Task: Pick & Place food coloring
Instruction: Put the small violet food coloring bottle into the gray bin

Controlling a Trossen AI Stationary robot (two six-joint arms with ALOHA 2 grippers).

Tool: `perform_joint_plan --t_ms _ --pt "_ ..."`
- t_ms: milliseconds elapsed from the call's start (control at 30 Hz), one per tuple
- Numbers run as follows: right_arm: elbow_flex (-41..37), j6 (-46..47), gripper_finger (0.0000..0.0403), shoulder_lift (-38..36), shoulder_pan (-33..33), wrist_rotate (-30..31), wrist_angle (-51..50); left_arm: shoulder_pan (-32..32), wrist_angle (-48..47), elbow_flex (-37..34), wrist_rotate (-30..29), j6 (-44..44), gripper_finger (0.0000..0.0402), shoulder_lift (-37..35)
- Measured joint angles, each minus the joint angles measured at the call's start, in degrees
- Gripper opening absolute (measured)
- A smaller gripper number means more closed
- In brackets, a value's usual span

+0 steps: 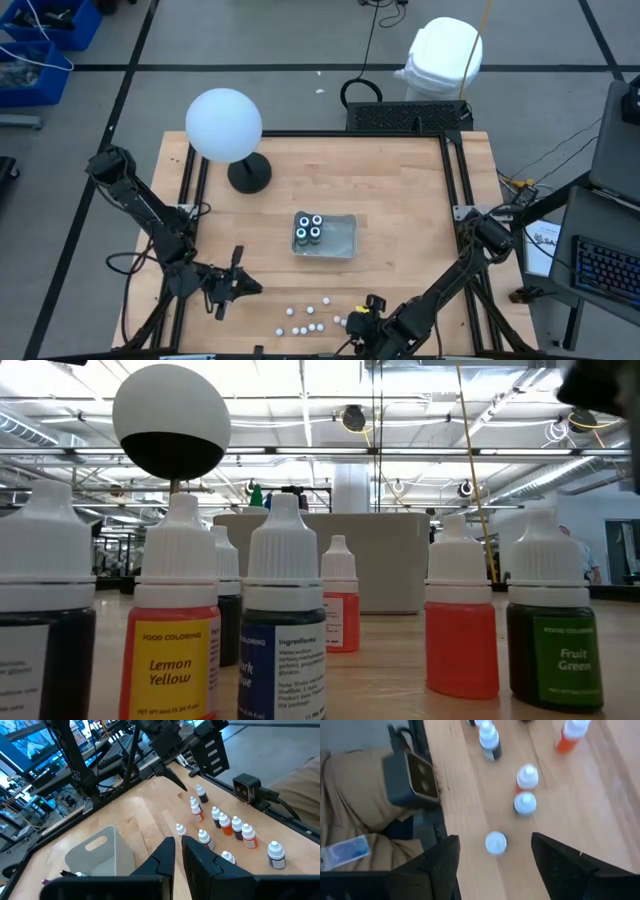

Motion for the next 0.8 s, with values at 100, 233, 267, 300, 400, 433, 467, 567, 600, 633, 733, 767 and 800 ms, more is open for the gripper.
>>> perform_joint_plan --t_ms 100,233,267,300,400,433,467,567,600,633,733,767,800 --pt "-1.92 0.49 0.0228 0.0 0.11 -0.02 2.43 0.51 0.02 0.0 0.23 -0.63 0.0033 0.0" --pt "-4.42 -0.18 0.0227 0.0 0.06 -1.04 7.84 0.91 0.02 0.0 0.23 -1.54 0.0032 -0.01" --pt "-4.98 -0.36 0.0227 0.0 0.06 -1.23 9.09 0.89 0.01 0.0 0.24 -1.54 0.0034 0.0" --pt "-5.61 -0.47 0.0226 0.0 0.06 -1.26 10.15 0.89 0.01 0.0 0.26 -1.51 0.0035 0.0" --pt "-7.46 -1.87 0.0226 0.0 0.31 -1.3 12.14 0.87 0.02 0.0 0.27 -1.47 0.004 0.0" --pt "-7.96 -2.14 0.0226 0.0 0.43 -1.26 12.88 0.87 0.02 0.0 0.27 -1.46 0.0041 -0.02" --pt "-8.4 -2.3 0.0226 0.0 0.44 -1.1 13.31 0.87 0.02 0.0 0.27 -1.41 0.0042 0.0" --pt "-9.83 -1.97 0.0226 0.0 0.44 -1.06 13.47 0.87 0.02 0.0 0.25 -1.28 0.0039 0.0" --pt "-10.27 -1.95 0.0226 0.0 0.44 -1.09 13.82 0.87 0.02 0.0 0.25 -1.28 0.0037 0.0" --pt "-10.54 -2.06 0.0226 0.0 0.41 -1.08 14.38 0.87 0.02 0.0 0.27 -1.28 0.0036 0.0" --pt "-10.71 -3.25 0.0226 0.0 0.39 -1.02 16.26 0.87 0.02 0.0 0.25 -1.28 0.0032 0.0" --pt "-10.71 -3.44 0.0226 0.0 0.39 -0.99 16.7 0.87 0.02 0.0 0.26 -1.28 0.0031 0.0" --pt "-10.73 -3.62 0.0226 0.0 0.33 -0.88 16.95 0.87 0.02 0.0 0.25 -1.26 0.0031 0.0"
